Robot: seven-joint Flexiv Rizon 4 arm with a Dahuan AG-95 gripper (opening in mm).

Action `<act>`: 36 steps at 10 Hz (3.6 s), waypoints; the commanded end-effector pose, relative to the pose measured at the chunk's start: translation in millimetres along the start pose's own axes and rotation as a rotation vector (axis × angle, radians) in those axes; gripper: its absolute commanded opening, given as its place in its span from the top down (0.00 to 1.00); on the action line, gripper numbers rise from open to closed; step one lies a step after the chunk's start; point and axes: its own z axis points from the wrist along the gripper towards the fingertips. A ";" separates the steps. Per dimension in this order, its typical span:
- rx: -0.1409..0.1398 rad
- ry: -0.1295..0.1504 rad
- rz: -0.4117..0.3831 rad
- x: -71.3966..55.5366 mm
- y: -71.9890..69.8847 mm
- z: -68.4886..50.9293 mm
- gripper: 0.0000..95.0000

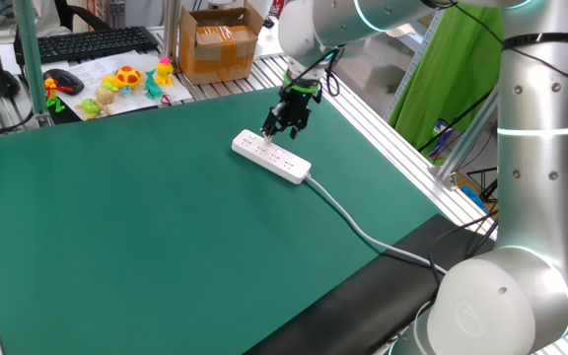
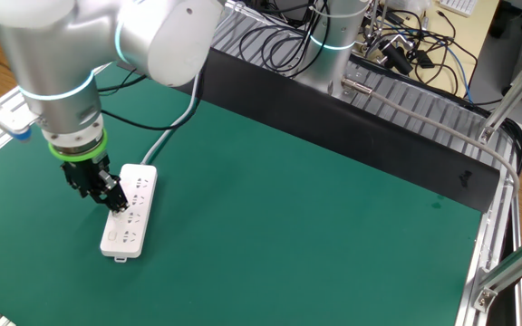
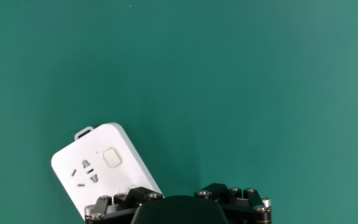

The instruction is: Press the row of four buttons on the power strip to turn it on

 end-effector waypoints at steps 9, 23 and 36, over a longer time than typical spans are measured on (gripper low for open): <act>0.010 -0.009 0.002 -4.6 -1.6 -4.3 0.20; 0.015 -0.030 0.003 -7.7 1.0 3.6 0.20; 0.015 -0.026 0.006 -2.5 3.0 8.2 0.20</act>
